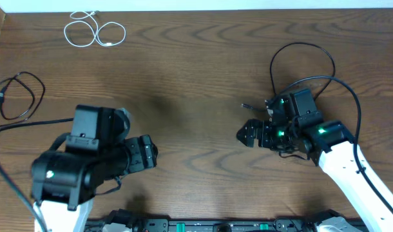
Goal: Untangle cables
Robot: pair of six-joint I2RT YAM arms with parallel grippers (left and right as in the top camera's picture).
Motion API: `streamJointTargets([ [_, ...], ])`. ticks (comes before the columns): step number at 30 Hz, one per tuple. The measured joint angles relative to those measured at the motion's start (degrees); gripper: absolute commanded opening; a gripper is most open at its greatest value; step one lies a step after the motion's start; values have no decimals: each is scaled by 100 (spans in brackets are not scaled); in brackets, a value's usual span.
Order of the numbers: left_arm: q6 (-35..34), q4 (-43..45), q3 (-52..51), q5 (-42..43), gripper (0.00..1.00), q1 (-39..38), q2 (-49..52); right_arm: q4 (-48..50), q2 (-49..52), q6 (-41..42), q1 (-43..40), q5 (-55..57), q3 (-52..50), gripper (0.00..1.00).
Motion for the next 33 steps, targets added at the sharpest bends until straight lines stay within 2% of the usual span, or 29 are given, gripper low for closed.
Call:
streamJointTargets([
  [3,-48,380,-210,0,88,0,92,-979,278,-289,-142,503,699,99],
  [8,-107,710,-291,2,90,0,398,-2337,1290,-804,-520,1338,2717,99],
  [9,-109,715,-295,2,98,0,455,-2413,1471,-852,-570,1471,2986,99],
  [13,-129,719,-299,2,99,0,785,-2065,2238,-999,-752,1895,3687,99],
  [20,-129,728,-302,2,99,0,1279,-743,3029,-1088,-772,2470,3713,99],
  [25,-129,728,-302,2,100,0,1574,-315,3560,-1034,-872,2629,3729,97],
  [29,-129,734,-302,0,100,0,1709,-850,4225,-1043,-1217,2214,4205,97],
  [32,-129,730,-304,2,100,0,1746,-1882,4854,-1152,-1574,1784,5366,95],
  [33,-129,728,-306,2,100,0,1746,-2190,5095,-1196,-1698,1711,5956,98],
])
